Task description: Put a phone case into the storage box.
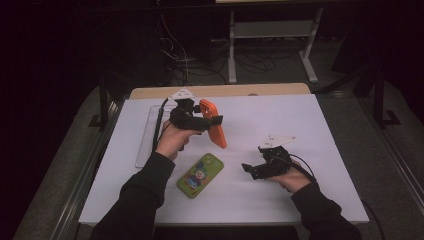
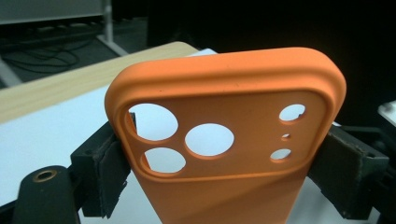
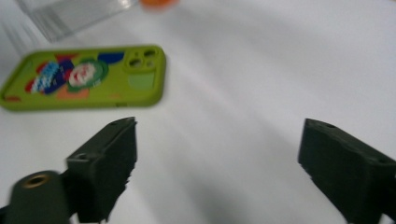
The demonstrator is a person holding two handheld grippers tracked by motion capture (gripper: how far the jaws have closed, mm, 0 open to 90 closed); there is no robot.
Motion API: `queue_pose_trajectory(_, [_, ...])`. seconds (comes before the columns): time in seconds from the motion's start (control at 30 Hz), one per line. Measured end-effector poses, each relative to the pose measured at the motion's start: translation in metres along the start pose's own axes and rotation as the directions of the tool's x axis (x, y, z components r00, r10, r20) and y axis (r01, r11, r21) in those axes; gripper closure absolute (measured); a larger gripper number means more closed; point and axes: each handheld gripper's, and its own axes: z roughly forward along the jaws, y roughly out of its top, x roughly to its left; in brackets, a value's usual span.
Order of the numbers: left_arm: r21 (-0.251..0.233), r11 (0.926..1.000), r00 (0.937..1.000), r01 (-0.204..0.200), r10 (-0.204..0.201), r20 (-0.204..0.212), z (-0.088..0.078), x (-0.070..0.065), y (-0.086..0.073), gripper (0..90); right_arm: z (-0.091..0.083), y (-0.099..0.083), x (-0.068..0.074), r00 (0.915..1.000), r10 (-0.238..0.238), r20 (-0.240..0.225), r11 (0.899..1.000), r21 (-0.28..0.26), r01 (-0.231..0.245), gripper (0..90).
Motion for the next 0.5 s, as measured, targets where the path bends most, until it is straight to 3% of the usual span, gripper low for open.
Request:
queue_pose_trajectory(0.07, [0.0,1.0,0.9996,-0.009,0.009,-0.028,-0.006,0.005,0.004,14.3,-0.002,-0.007,-0.001,0.9998,-0.018,-0.007,1.0,0.014,0.018,1.0])
queue_pose_trajectory(0.23, [-0.02,0.9998,0.994,-0.007,0.005,-0.11,-0.023,0.022,0.014,14.3,-0.009,-0.023,-0.003,0.9989,-0.045,-0.01,0.998,0.045,0.046,0.0])
queue_pose_trajectory(0.5, [-0.043,0.999,0.9725,0.009,-0.019,-0.232,-0.05,0.05,0.024,14.3,-0.022,-0.039,-0.006,0.9993,-0.037,0.006,0.998,0.045,0.037,0.0])
